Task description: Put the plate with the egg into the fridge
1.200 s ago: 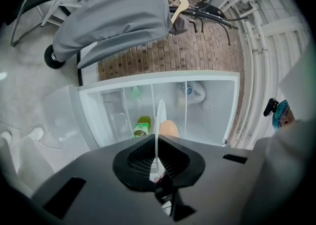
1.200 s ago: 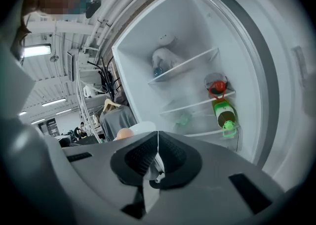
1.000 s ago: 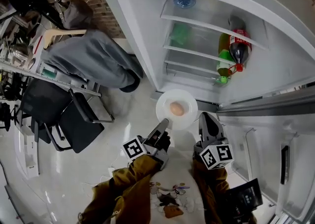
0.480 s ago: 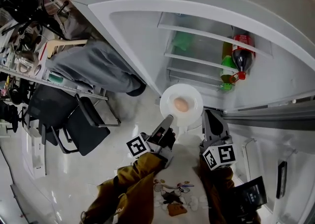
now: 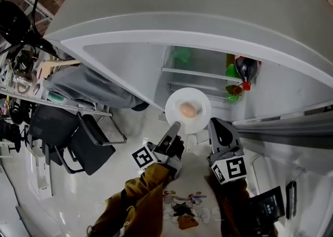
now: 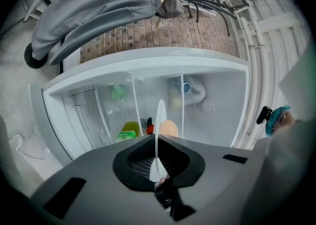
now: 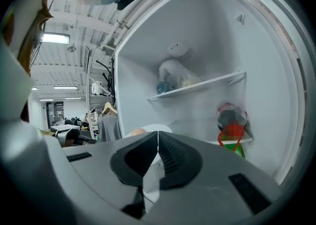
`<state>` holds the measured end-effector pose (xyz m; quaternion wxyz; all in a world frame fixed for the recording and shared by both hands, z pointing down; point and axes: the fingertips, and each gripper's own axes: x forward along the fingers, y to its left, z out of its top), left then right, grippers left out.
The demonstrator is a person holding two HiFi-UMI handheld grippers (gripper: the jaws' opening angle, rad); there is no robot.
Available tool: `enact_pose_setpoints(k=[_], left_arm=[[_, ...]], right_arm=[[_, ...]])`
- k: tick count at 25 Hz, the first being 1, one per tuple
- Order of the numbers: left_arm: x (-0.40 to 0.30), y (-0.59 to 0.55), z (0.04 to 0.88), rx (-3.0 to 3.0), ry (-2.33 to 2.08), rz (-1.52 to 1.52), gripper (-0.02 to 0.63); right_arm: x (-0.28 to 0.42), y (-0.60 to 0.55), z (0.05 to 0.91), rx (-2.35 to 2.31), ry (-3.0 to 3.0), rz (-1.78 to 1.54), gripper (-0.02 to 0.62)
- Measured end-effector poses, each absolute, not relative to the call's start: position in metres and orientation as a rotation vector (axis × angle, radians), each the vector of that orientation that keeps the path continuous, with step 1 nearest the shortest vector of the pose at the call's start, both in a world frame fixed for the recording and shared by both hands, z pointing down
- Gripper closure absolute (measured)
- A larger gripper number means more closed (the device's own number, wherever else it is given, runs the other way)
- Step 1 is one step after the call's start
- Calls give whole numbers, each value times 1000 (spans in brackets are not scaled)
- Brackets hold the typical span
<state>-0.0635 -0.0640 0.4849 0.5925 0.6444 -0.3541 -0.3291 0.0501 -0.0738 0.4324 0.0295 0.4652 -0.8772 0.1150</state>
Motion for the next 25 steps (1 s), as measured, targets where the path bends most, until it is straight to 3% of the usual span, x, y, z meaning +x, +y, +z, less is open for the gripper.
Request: enact_pose_setpoints(k=[25], left_arm=[[-54, -87, 452, 1523, -757, -692, 591]], right_arm=[[76, -90, 415, 1635, -2616, 282, 588]])
